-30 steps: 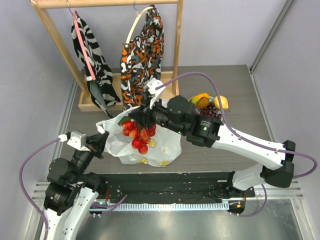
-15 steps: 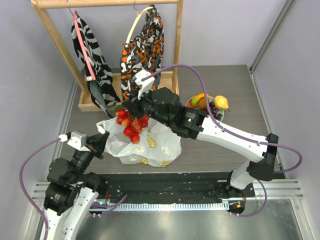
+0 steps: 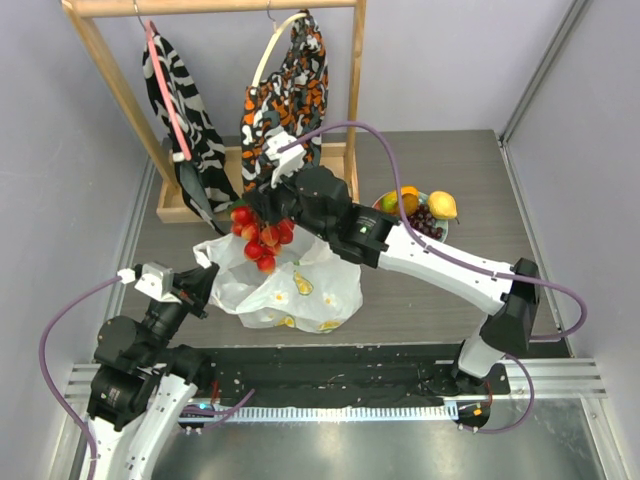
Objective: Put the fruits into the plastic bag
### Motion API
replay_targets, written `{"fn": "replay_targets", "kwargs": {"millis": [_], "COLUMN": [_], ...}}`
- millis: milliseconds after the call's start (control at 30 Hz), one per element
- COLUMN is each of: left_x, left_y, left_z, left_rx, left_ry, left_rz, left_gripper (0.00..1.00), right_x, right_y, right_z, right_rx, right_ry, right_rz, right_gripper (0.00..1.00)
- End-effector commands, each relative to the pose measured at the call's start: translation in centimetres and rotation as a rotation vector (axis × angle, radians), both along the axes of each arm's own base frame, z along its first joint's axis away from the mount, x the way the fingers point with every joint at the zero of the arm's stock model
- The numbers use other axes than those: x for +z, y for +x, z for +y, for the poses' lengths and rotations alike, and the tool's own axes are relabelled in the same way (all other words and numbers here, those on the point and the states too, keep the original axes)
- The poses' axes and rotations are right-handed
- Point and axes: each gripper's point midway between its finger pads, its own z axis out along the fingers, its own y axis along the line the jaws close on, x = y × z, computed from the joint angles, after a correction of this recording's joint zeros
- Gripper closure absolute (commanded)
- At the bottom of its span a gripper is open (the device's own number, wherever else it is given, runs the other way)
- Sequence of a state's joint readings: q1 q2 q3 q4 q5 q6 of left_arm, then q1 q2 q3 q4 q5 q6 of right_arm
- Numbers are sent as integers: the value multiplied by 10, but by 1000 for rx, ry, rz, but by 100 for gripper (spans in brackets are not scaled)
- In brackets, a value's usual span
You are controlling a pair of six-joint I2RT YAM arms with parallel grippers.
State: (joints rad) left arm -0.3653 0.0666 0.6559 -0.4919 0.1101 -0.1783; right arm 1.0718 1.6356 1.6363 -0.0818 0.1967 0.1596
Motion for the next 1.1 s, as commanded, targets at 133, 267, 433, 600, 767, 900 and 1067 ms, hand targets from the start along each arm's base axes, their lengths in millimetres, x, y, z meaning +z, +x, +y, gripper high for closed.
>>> {"fn": "replay_targets", "kwargs": {"millis": [133, 267, 433, 600, 767, 900, 1067], "left_x": [5, 5, 5, 5, 5, 5, 19], "left_y": [-3, -3, -2, -1, 0, 2, 9], "left_z": [-3, -3, -1, 2, 2, 4, 1], "left_rx": [-23, -21, -9, 6, 11, 23, 24], "left_ry": [-1, -2, -3, -6, -3, -4, -22], "left_rz": [-20, -22, -21, -23, -20, -14, -38], "left_gripper": [100, 100, 100, 100, 100, 99, 100], "right_x": [-2, -26, -37, -56, -62, -60, -79], "right_y": [-6, -26, -53, -61, -68, -71, -70], "right_z": [23, 21, 1, -12, -25, -30, -30], "right_rx": [82, 158, 185, 164, 145, 140, 123], "right_ry": [81, 63, 59, 44, 46, 42, 0], "right_rz": [-30, -15, -3, 47, 61, 64, 104], "right_gripper": [99, 99, 99, 99, 99, 99, 99]}}
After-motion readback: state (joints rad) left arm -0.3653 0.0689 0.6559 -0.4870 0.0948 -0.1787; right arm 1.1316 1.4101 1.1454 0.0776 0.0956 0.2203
